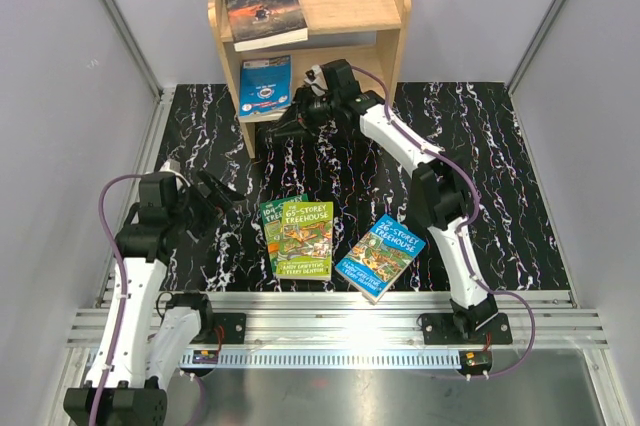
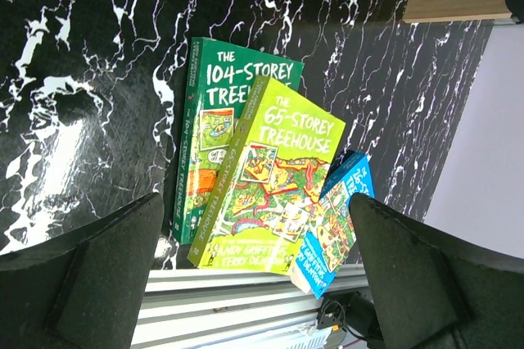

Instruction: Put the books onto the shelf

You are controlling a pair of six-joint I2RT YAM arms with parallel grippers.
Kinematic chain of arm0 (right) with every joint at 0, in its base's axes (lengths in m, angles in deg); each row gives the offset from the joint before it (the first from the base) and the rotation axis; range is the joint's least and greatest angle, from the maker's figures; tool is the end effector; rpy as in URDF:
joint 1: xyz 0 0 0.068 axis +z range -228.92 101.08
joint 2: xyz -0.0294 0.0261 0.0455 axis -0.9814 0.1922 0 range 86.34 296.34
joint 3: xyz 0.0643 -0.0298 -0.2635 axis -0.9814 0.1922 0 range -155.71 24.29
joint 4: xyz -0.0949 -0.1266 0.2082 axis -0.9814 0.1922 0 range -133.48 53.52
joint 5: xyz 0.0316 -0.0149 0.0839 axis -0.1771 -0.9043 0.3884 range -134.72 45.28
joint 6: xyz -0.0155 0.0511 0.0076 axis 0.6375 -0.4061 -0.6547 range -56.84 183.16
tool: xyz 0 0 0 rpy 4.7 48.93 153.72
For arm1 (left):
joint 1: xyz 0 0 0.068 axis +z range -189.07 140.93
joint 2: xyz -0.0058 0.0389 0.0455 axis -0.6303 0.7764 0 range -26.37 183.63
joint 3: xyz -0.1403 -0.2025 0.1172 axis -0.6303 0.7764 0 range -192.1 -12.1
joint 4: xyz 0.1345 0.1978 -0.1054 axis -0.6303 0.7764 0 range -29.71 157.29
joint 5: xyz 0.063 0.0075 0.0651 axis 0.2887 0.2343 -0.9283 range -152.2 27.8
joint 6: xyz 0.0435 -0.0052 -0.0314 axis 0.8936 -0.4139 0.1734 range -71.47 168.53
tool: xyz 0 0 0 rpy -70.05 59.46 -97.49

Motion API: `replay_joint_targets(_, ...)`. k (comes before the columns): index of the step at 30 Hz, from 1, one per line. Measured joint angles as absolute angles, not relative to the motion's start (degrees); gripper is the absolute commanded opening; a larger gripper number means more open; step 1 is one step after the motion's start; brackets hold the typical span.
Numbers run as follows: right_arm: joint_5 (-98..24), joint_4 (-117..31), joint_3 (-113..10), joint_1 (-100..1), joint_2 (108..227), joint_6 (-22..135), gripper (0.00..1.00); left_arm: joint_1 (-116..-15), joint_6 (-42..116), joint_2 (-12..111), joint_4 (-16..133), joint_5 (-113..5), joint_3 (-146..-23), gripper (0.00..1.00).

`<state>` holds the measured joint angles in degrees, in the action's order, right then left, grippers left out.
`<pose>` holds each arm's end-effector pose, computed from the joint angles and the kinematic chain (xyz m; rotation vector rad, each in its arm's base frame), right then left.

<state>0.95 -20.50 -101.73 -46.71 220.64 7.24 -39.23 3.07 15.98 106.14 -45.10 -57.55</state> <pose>0.4434 0.3093 0.2752 -0.0632 2.4542 1.6576 0.1455 -0.0108 0.2911 -0.7752 2.2663 -0.7365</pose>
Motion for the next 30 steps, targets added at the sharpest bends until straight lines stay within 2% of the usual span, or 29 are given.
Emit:
replay_joint_targets(5,-2.05,-22.31,-101.6,-46.73,220.64,3.65,0.29,-39.23,3.58,16.68,105.46,-45.1,-57.55,0.99)
replay_joint_targets(13,-9.65,-33.76,-100.03,-47.41,220.75,-6.49,0.29,-39.23,5.09,19.54,105.15,-44.84,-57.9,0.99)
replay_joint_targets(15,-11.14,-34.68,-100.77,-48.13,221.03,-7.47,0.33,-39.23,5.5,19.89,105.13,-44.55,-58.03,0.99)
replay_joint_targets(16,-11.53,-35.34,-100.7,-48.57,221.03,-7.69,0.36,-39.23,5.7,20.0,104.98,-44.38,-58.05,0.99)
replay_joint_targets(20,-12.78,-40.8,-93.99,-49.62,217.88,-6.99,0.63,-39.5,6.68,20.29,104.61,-43.96,-58.03,0.99)
replay_joint_targets(21,-13.13,-41.65,-90.95,-49.6,215.81,-6.62,0.75,-39.8,6.81,20.29,104.54,-43.99,-58.01,0.99)
replay_joint_targets(24,-13.76,-42.88,-80.07,-48.9,207.08,-4.17,0.84,-41.38,7.23,20.24,103.82,-43.92,-57.5,0.99)
replay_joint_targets(30,-15.95,-38.68,-63.11,-44.37,191.26,2.63,0.89,-44.46,7.36,20.24,102.66,-43.15,-54.14,0.99)
